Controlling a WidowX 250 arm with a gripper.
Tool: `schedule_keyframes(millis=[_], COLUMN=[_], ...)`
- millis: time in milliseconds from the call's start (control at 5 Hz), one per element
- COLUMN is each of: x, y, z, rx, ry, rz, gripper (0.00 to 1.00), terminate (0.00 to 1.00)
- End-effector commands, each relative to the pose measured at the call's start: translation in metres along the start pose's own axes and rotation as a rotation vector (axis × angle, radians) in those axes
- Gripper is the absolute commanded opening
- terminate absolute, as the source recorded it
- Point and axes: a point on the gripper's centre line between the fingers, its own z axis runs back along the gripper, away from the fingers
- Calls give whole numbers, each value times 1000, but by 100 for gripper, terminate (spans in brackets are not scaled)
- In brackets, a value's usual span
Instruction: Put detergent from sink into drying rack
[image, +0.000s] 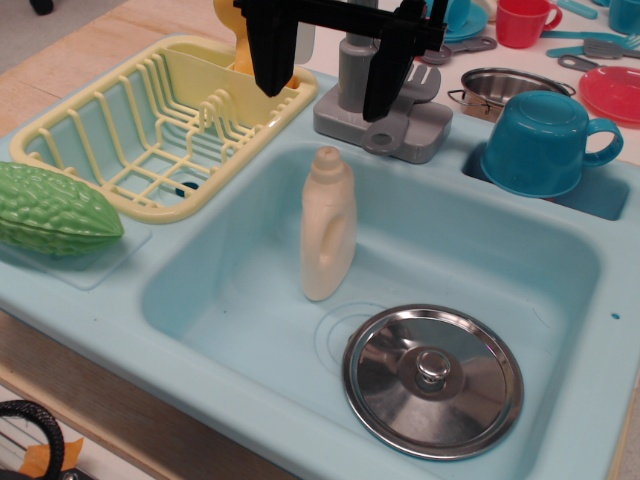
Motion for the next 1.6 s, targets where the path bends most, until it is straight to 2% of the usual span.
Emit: schedule_keyframes(millis=[0,200,600,800,1000,1200,1400], x=[0,3,4,-3,-6,-7,-5], y=[0,0,-2,-1,-2,-3,-2], z=[0,-15,-42,-54,-64,-66,-49], rx=[0,-34,-106,-158,-194,-214,-187], ry=[0,73,127,132,146,139,113], rz=[0,25,45,70,91,98,84], gripper=[100,100,100,100,0,0,0], terminate=[0,0,0,0,0,0,0])
